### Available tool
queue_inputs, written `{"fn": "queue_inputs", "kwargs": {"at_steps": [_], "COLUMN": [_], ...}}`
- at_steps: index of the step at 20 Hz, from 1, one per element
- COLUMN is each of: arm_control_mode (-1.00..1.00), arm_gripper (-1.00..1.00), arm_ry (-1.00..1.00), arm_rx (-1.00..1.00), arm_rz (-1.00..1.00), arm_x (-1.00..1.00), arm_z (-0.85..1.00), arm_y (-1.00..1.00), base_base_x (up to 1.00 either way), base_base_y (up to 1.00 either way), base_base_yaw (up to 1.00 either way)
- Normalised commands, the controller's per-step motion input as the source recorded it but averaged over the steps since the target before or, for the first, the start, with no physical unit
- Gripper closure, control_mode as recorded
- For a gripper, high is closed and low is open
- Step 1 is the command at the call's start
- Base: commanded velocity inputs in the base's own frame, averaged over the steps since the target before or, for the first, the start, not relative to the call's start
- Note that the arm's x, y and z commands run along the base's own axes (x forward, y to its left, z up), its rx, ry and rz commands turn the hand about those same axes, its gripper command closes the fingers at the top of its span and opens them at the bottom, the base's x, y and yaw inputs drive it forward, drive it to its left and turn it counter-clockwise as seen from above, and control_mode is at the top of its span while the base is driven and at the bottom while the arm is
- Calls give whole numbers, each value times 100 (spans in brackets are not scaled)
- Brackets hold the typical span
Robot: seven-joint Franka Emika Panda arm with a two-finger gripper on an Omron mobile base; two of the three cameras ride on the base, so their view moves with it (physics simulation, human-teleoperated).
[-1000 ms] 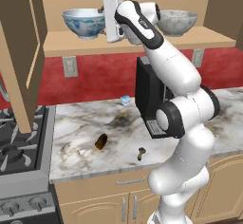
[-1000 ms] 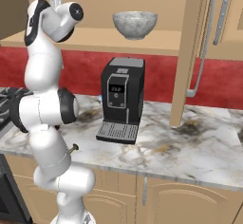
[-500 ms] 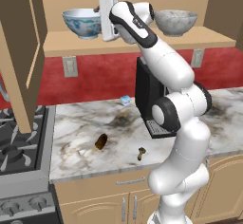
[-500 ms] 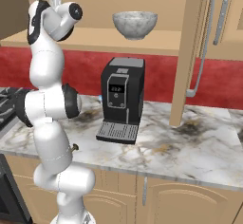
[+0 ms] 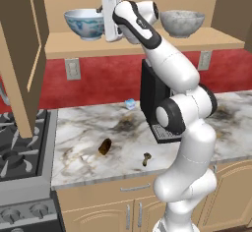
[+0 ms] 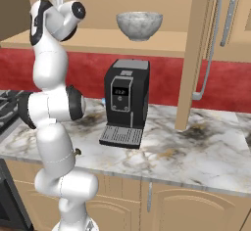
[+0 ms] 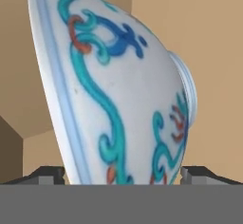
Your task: Pick both bowls and place them on the counter. Then place the sweet potato in one bowl and place the mushroom in the other bowl.
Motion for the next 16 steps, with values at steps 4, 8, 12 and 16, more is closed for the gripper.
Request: {"fn": "queue_inputs", "kwargs": {"at_steps": [4,8,12,16], "arm_control_mode": [-100,-100,-100,-100], "arm_gripper": [100,100,100,100], "arm_ry": [6,6,0,0], "arm_rx": [-4,-2,0,0], "arm_rz": [0,0,0,0], "arm_x": [-3,-20,-41,-64], "arm_z": [-16,-25,-19,-12], "arm_y": [7,0,-2,-14], "base_base_x": [0,0,0,0], "base_base_y": [0,0,0,0], "base_base_yaw": [0,0,0,0]}}
